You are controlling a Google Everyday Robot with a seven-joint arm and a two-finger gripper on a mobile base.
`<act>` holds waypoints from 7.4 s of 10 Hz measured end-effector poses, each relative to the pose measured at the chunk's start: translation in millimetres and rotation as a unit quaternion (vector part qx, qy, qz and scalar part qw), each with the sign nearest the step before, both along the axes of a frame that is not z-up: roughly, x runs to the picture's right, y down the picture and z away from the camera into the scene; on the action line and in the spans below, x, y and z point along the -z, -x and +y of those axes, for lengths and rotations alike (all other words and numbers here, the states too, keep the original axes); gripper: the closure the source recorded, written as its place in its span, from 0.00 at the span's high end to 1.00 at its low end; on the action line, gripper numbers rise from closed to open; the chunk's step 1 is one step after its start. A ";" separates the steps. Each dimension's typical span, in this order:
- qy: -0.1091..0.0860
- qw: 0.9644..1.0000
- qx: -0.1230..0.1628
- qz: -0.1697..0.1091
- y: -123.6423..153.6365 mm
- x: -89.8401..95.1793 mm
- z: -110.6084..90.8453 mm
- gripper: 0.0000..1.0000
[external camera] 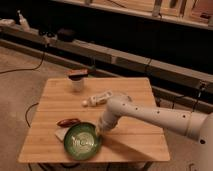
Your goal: Drag the ceramic bowl in a circle
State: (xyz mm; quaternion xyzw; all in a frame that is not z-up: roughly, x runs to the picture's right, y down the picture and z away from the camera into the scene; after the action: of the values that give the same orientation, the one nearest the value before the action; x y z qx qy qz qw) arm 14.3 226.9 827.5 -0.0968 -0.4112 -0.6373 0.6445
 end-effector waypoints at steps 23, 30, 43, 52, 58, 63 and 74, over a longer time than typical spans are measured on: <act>-0.044 0.968 -0.176 0.174 -180.9 -13.7 -52.0 0.02; 0.034 0.990 -0.058 0.121 -109.1 104.1 113.8 0.02; -0.071 0.956 -0.223 0.176 -206.4 -45.0 -97.0 0.02; 0.015 0.984 -0.110 0.140 -127.3 60.5 51.9 0.02; -0.005 0.988 -0.122 0.096 -59.6 -2.6 -25.1 0.02; -0.018 0.975 -0.166 0.149 -139.9 -21.9 -57.8 0.02; 0.032 0.988 -0.113 0.098 -67.7 36.0 16.5 0.02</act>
State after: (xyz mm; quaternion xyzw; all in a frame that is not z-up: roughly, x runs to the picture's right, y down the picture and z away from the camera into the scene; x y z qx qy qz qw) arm 82.1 243.4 791.6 -0.1319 -0.3745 -0.5343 0.7463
